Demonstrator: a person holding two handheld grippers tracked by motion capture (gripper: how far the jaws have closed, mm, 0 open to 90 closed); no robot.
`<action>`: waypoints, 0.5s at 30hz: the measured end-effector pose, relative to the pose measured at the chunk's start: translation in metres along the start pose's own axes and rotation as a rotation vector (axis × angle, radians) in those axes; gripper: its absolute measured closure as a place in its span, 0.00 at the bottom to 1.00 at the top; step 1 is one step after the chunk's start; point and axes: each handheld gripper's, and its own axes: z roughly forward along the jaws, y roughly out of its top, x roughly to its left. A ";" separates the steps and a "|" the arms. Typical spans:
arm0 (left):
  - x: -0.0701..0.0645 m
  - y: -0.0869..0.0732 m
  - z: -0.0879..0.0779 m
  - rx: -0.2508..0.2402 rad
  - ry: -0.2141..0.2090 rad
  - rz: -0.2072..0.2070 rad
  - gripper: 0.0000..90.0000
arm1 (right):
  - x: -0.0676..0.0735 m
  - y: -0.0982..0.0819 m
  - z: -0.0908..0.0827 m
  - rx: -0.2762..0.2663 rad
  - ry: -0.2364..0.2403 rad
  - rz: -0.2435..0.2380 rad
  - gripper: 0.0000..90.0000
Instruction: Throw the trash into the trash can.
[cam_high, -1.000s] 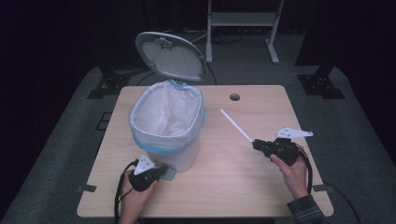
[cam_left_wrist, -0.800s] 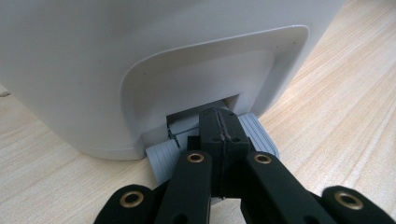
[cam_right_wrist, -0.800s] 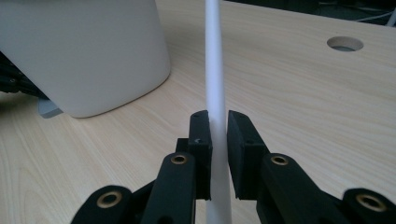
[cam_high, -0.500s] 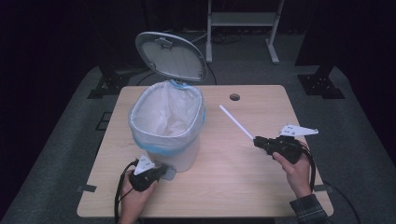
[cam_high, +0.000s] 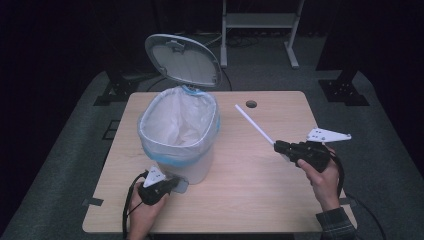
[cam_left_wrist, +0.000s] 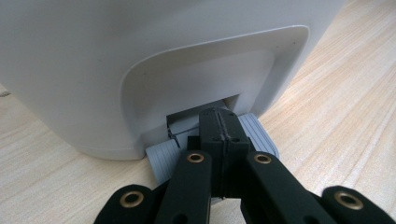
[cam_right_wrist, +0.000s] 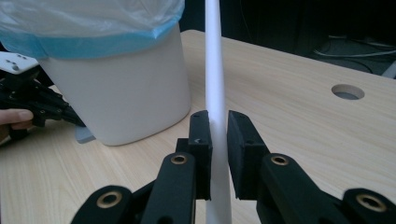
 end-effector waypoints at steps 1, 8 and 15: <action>0.000 0.000 0.000 0.000 -0.001 -0.001 1.00 | 0.000 0.001 -0.001 -0.003 0.002 -0.001 0.89; 0.000 0.000 0.000 0.002 0.000 0.003 1.00 | 0.001 0.009 -0.007 -0.023 0.018 -0.012 0.89; 0.000 0.000 0.000 0.003 0.000 0.001 1.00 | 0.002 0.019 -0.009 -0.047 0.046 -0.021 0.89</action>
